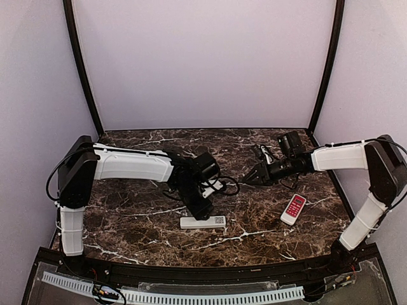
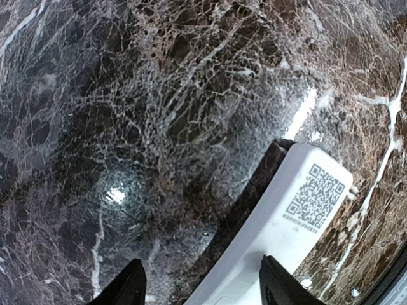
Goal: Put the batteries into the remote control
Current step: Adjust the remote control at the center of the board.
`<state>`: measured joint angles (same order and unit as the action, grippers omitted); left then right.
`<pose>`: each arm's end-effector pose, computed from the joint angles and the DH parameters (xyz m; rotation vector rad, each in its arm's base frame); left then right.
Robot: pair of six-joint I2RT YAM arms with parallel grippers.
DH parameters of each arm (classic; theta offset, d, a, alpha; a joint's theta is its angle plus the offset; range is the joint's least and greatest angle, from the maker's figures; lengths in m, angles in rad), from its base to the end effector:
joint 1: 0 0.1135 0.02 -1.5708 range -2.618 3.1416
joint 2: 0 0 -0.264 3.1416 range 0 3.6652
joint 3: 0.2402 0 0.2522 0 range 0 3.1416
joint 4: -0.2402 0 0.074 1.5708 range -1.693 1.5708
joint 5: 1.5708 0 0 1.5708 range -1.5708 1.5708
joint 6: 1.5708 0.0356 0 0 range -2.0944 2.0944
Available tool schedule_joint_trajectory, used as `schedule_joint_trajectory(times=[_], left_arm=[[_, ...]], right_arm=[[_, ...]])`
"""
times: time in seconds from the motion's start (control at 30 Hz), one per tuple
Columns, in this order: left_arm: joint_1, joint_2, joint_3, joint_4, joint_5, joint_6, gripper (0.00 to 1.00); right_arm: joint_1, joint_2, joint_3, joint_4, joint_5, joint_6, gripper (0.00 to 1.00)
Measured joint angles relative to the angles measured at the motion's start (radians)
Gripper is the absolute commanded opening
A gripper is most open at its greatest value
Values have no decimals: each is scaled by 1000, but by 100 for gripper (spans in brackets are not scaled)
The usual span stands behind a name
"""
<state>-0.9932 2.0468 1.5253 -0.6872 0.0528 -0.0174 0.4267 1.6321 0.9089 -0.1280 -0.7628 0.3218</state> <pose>0.2289 -0.3546 0.1757 1.3402 2.4961 -0.3165 0.2859 0.1570 0.1849 -0.4994 2.4362 1.2561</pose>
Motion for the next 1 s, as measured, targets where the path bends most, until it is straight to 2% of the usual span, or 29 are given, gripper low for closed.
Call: schedule_joint_trajectory(times=[0.23, 0.4, 0.6, 0.7, 1.0], left_arm=[[0, -19, -34, 24, 27, 8, 68], [-3, -72, -97, 58, 72, 67, 79], [-34, -87, -101, 87, 76, 150, 88], [-47, -81, -90, 79, 56, 183, 88], [-68, 23, 8, 50, -58, 211, 79]], right_arm=[[-1, -7, -6, 0, 1, -3, 37], [-2, -13, -14, -2, 4, -3, 37], [-3, -19, -14, -2, 5, -5, 37], [-3, -20, -14, -2, 5, -5, 37], [-3, -21, -14, -2, 5, -6, 37]])
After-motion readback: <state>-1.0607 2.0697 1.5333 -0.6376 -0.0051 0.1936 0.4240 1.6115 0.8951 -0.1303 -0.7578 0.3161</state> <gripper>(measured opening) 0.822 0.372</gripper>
